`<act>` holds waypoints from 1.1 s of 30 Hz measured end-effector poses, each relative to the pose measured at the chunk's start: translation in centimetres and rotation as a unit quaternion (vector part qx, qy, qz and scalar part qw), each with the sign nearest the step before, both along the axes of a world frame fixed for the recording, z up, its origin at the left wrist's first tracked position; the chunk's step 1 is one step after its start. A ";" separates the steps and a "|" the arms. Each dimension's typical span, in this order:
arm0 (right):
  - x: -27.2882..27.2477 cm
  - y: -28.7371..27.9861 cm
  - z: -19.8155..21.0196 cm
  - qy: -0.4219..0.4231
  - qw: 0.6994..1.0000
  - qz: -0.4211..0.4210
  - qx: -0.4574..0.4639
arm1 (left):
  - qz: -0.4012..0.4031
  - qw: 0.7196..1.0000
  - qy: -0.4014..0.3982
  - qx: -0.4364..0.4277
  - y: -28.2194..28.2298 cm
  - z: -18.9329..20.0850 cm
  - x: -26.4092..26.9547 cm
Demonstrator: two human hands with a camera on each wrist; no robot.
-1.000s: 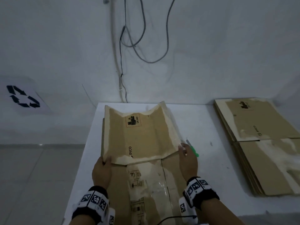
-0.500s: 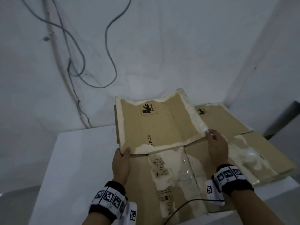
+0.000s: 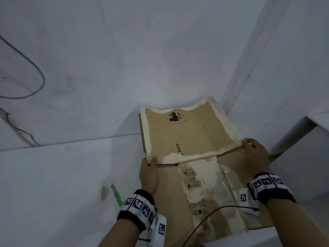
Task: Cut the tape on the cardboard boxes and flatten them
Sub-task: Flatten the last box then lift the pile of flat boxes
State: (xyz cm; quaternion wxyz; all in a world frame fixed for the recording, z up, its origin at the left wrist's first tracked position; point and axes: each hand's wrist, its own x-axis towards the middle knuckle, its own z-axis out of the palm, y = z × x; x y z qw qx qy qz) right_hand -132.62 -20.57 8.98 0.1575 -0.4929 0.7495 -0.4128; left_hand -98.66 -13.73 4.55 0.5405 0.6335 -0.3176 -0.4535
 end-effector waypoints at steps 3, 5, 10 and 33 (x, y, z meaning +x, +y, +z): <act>-4.4 -1.9 -1.0 -0.015 1.000 -0.004 0.023 | 0.009 1.000 0.010 0.010 -1.2 -1.2 -4.1; -6.4 -2.8 -1.6 -0.034 0.999 -0.011 0.035 | 0.012 1.000 0.010 0.020 -1.9 -2.1 -5.9; -10.2 -4.8 -2.5 -0.019 0.998 -0.015 0.059 | -0.010 0.999 0.028 0.027 -3.7 -3.4 -9.5; -10.4 -7.1 -10.4 -0.014 0.943 0.053 0.329 | 0.011 0.946 -0.136 0.294 -5.7 -9.9 -10.2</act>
